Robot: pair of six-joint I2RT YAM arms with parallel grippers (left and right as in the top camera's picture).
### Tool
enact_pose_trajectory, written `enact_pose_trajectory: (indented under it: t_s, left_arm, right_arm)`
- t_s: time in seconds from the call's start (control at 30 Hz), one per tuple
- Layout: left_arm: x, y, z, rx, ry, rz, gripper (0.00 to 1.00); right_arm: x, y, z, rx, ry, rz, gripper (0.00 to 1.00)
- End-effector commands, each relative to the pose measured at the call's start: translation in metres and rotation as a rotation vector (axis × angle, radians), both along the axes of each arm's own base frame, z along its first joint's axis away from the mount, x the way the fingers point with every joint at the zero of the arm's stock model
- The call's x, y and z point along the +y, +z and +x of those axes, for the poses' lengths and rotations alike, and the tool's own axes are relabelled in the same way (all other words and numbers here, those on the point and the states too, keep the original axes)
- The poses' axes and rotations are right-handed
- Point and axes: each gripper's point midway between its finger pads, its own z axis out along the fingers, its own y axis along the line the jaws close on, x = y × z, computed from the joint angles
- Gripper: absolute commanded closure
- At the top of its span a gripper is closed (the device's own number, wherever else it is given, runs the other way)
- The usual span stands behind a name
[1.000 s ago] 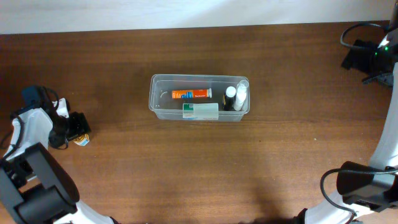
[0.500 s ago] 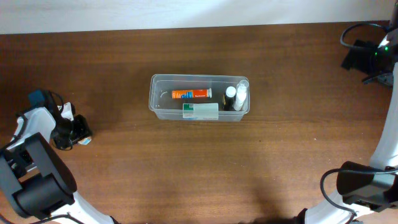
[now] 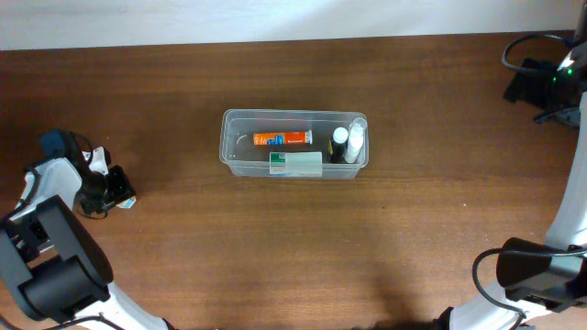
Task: Pack container
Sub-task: 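Grasp the small amber bottle by its blue cap with the left gripper, then carry the amber bottle over the container and lower it inside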
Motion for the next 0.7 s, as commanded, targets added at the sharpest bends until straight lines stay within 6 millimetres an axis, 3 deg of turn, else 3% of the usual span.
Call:
enact_pose_trajectory:
  t_s: [0.0, 0.07, 0.3, 0.5, 0.53, 0.67]
  left_arm:
    - [-0.008, 0.017, 0.026, -0.067, -0.036, -0.025, 0.67]
    - [-0.015, 0.028, 0.038, -0.088, -0.072, -0.014, 0.67]
    - [-0.069, 0.091, 0.093, -0.2, -0.297, 0.04, 0.67]
    - [-0.128, 0.136, 0.124, -0.281, -0.474, 0.136, 0.67]
    - [-0.153, 0.149, 0.132, -0.318, -0.55, 0.153, 0.67]
    - [-0.204, 0.164, 0.138, -0.374, -0.675, 0.159, 0.67]
  right_arm:
    - [-0.003, 0.004, -0.002, -0.011, -0.016, -0.009, 0.02]
    - [-0.003, 0.004, -0.002, -0.011, -0.016, -0.009, 0.02]
    - [-0.003, 0.004, -0.002, -0.011, -0.016, -0.009, 0.02]
    - [-0.003, 0.004, -0.002, -0.011, -0.016, -0.009, 0.02]
    - [-0.003, 0.004, -0.002, -0.011, -0.016, -0.009, 0.02]
    - [-0.003, 0.004, -0.002, -0.011, -0.016, -0.009, 0.02]
